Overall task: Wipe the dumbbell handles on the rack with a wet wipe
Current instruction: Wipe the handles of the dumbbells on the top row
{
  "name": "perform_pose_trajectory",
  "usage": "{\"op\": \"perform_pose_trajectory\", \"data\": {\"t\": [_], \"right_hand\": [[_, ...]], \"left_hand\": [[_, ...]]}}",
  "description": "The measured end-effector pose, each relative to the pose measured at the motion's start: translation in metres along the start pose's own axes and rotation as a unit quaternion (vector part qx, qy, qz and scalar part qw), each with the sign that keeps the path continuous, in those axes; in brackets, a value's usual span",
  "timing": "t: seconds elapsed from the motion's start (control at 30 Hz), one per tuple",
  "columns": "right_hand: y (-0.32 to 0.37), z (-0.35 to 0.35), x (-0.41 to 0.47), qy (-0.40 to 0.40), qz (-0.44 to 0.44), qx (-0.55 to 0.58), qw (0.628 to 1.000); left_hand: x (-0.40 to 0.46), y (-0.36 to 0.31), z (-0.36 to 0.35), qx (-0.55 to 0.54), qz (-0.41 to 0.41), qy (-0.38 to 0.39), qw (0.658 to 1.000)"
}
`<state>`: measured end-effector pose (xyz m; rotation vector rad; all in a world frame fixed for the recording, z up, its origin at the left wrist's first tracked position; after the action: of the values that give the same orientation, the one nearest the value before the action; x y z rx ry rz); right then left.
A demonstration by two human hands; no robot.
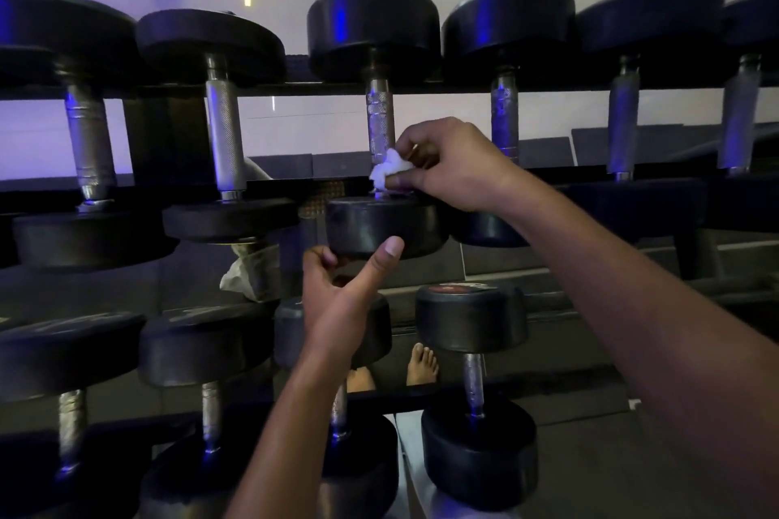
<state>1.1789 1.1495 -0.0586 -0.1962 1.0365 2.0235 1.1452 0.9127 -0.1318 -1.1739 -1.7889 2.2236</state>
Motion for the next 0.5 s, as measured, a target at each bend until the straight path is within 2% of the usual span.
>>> {"op": "perform_pose_trajectory", "data": {"t": [0.17, 0.27, 0.37, 0.5], "right_hand": [[0.020, -0.001, -0.003, -0.004, 0.045, -0.073, 0.996], [0.013, 0.004, -0.005, -0.042, 0.046, -0.076, 0.995], [0.010, 0.011, -0.002, -0.122, 0.045, -0.036, 0.991], [0.021, 0.037, 0.023, -0.260, 0.036, 0.066, 0.963]], "left_hand": [[-0.003, -0.006, 0.003, 0.044, 0.002, 0.005, 0.999], [-0.006, -0.011, 0.005, 0.054, 0.003, 0.006, 0.998], [-0.009, -0.013, 0.005, 0.057, 0.002, 0.006, 0.998], [-0.009, -0.012, 0.004, 0.052, -0.001, -0.001, 0.999]]}}
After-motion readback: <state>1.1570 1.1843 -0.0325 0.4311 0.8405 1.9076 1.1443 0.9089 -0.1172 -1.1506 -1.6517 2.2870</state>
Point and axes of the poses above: each hand's wrist, its own x-axis towards the middle knuckle, its own z-axis out of the back of the hand, y = z × x, the point moved 7 cm from there along x, towards the middle knuckle, and after that the axes turned 8 degrees about -z, right-handed, at the moved point
